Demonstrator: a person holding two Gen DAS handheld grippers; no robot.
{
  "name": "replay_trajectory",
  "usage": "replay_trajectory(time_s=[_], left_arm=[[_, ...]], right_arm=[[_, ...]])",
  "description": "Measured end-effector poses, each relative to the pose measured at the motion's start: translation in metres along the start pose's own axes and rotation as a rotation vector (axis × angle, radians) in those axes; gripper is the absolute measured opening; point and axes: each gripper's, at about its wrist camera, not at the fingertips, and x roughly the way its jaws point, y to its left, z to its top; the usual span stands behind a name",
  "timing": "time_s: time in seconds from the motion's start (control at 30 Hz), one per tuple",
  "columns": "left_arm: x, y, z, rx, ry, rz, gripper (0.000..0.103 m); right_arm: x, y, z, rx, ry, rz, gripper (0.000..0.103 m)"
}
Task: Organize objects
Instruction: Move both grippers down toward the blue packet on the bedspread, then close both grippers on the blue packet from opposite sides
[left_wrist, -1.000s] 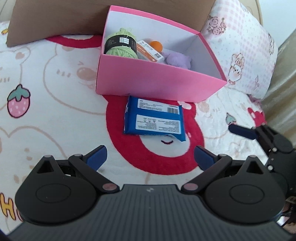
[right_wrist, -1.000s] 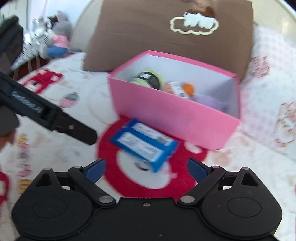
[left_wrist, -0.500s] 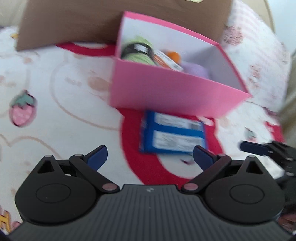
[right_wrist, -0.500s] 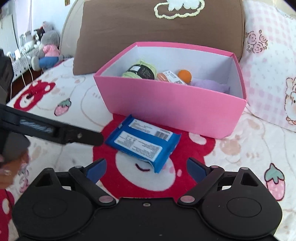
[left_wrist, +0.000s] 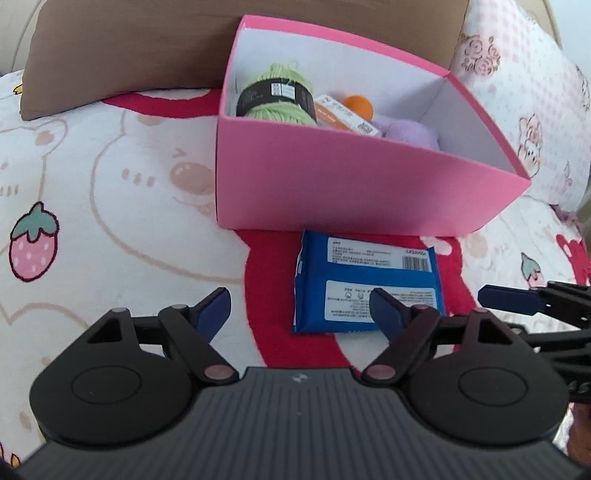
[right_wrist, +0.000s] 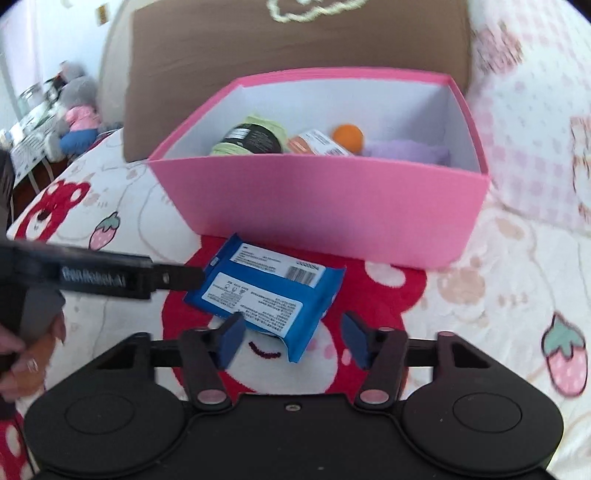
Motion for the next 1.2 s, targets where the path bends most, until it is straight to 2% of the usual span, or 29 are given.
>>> replay_trajectory(time_s=[0.07,0.13,0.2,0.3,0.4,0.5,0.57,0.63,0.8,0.93,1.03,1.2], left_arm=[[0.003,0.001,0.0,-0.018,0.002,-0.006,0.081],[0.008,0.003,0.0,-0.036,0.011,-0.007,0.075],[0.014,0.005,0.0,-0.053,0.011,-0.018,0.062],[0.023,0.014,0.0,-0.13,0.012,-0.088,0.061],[0.029,0.013,-0.001,-0.118,0.017,-0.062,0.055],[0.025,0.006,-0.002,-0.034,-0.005,-0.019,0.035],[0.025,0.008,-0.002,-0.043,0.005,-0.049,0.028],[0.027,0.014,-0.002,-0.088,0.023,-0.07,0.028],[0.031,0.017,0.0,-0.129,0.001,-0.04,0.034],[0.031,0.019,0.003,-0.126,0.037,-0.051,0.034],[0.034,0.024,0.002,-0.164,0.042,-0.051,0.04],[0.036,0.019,0.002,-0.159,0.026,-0.052,0.04]], right_arm=[[-0.003,0.003,0.001,-0.005,-0.015,0.024,0.059],[0.001,0.005,0.003,-0.009,-0.007,0.048,0.059],[0.005,0.001,0.005,0.033,0.012,0.065,0.059],[0.012,-0.004,0.006,0.078,0.018,0.047,0.059],[0.024,-0.008,0.007,0.113,0.064,0.059,0.059],[0.031,-0.012,0.006,0.13,0.08,0.053,0.047],[0.034,-0.013,0.006,0.118,0.077,0.042,0.026],[0.035,-0.015,0.006,0.116,0.072,0.056,0.021],[0.035,-0.02,0.008,0.098,0.05,0.027,0.022],[0.045,-0.03,0.002,0.125,0.056,0.056,0.042],[0.048,-0.035,-0.003,0.163,0.049,0.104,0.042],[0.048,-0.032,0.001,0.12,0.048,0.142,0.032]])
